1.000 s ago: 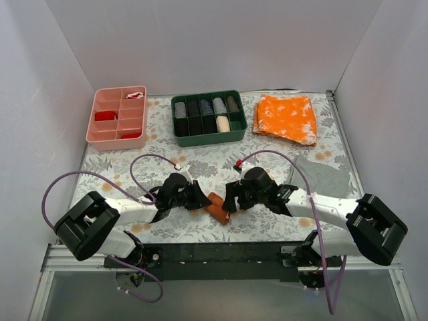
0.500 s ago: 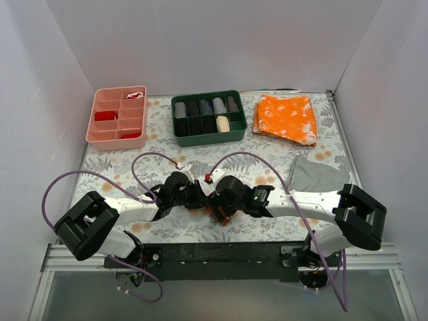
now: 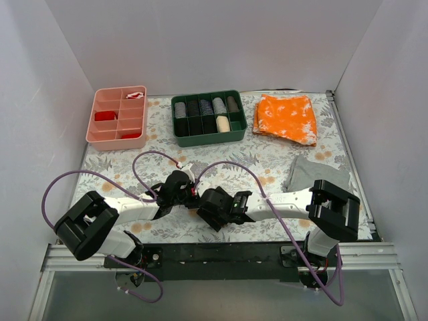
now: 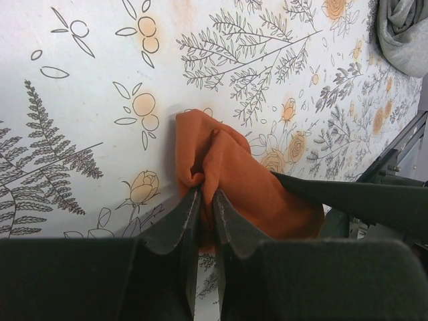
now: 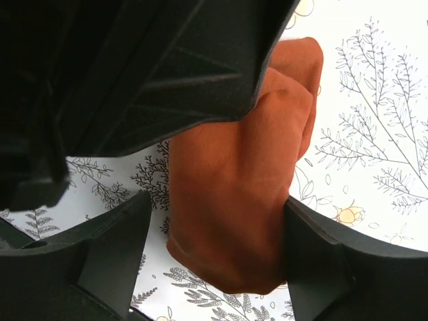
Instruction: Roll the underwear
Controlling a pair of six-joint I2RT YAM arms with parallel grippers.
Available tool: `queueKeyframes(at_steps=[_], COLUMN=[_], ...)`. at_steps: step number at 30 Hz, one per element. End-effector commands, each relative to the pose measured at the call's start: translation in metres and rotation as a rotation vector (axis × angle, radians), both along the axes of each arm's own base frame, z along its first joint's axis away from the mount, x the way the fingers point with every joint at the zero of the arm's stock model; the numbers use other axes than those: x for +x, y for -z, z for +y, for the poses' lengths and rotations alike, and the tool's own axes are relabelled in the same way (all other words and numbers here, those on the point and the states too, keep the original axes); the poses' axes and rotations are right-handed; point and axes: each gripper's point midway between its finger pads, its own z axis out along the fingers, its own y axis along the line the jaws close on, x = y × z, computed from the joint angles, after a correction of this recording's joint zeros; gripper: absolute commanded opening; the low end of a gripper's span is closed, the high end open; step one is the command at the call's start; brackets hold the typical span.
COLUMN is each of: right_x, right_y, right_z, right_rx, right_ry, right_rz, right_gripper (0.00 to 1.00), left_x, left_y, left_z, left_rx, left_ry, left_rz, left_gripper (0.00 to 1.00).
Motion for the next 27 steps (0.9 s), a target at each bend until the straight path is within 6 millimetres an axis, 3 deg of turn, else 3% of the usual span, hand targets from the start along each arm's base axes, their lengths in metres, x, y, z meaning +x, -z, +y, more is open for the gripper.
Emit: queueKeyframes(at_steps=[1, 7, 10, 11, 14, 16, 18, 21, 27], right_x=[0.002, -0.007, -0.013, -0.016, -0.019, -0.019, -0.017, -0.01, 0.022], right_y=[0.01, 0.021, 0.027, 0.031, 0.033, 0.031, 0.024, 0.003, -0.06], right_z=[-0.013, -0.027, -0.034, -0.039, -0.046, -0.05, -0.051, -0.048, -0.046], right_rx=[-0.07, -0.087, -0.09, -0.099, -0.094, -0.086, -0.056, 0.022, 0.253], right_ry=[0.078, 0.138, 0.149, 0.152, 0.173, 0.189, 0.214, 0.24, 0.3], right_rz=[-0.011, 0.034, 0.061, 0.069, 0.083, 0.076, 0.067, 0.049, 0.051], right_gripper=[0.78, 0.62, 0.48, 0.43, 0.27, 0.23, 0.13, 0.02, 0.01], left_x=[0.003, 0.004, 0.008, 0.01, 0.018, 0.023, 0.026, 0.028, 0.025], left_y=[-0.014, -0.019, -0.025, -0.027, -0.038, -0.04, -0.047, -0.062, -0.092], left_z=[-0.006, 0.0, 0.007, 0.008, 0.018, 0.028, 0.04, 0.049, 0.061], left_rx=[-0.018, -0.015, -0.007, -0.003, 0.008, 0.032, 0.052, 0.042, -0.004], left_ry=[0.011, -0.024, -0.069, -0.083, -0.153, -0.215, -0.266, -0.308, -0.355], left_rz=[-0.02, -0.031, -0.049, -0.056, -0.079, -0.076, -0.087, -0.119, -0.167], left_gripper=[0.11, 0.17, 0.32, 0.47, 0.73, 0.77, 0.88, 0.92, 0.96])
